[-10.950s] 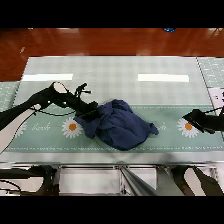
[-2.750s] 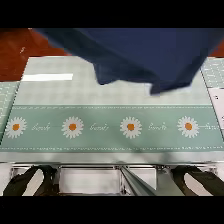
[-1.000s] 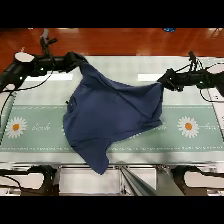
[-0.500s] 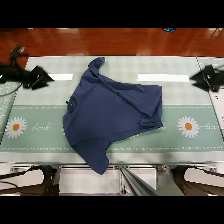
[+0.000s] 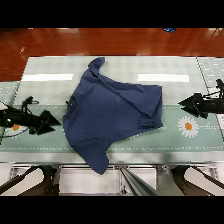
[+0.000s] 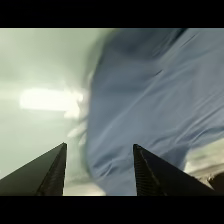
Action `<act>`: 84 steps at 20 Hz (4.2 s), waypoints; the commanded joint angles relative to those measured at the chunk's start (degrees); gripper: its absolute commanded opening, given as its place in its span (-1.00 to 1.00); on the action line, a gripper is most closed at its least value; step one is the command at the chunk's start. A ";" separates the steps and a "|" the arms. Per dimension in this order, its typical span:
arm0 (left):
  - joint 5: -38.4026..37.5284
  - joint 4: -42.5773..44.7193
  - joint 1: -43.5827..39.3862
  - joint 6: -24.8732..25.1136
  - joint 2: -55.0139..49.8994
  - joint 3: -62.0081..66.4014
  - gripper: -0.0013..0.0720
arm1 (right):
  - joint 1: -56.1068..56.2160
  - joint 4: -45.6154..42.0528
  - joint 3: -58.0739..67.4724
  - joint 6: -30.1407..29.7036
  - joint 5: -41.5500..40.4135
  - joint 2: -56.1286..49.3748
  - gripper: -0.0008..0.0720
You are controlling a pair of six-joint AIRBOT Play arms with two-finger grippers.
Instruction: Fold the shirts.
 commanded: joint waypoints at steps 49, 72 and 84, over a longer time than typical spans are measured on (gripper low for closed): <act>9.55 -6.10 -20.39 1.97 -5.55 7.19 -0.90 | 28.00 -10.88 5.75 4.61 7.91 -18.53 -0.91; 16.85 -10.91 -6.91 8.37 28.52 80.67 -0.90 | 25.51 -5.01 72.04 10.25 9.94 22.58 -0.92; -12.15 -4.94 -6.88 -2.58 34.21 50.84 -0.90 | 25.51 -3.87 38.10 13.27 15.23 32.11 -0.92</act>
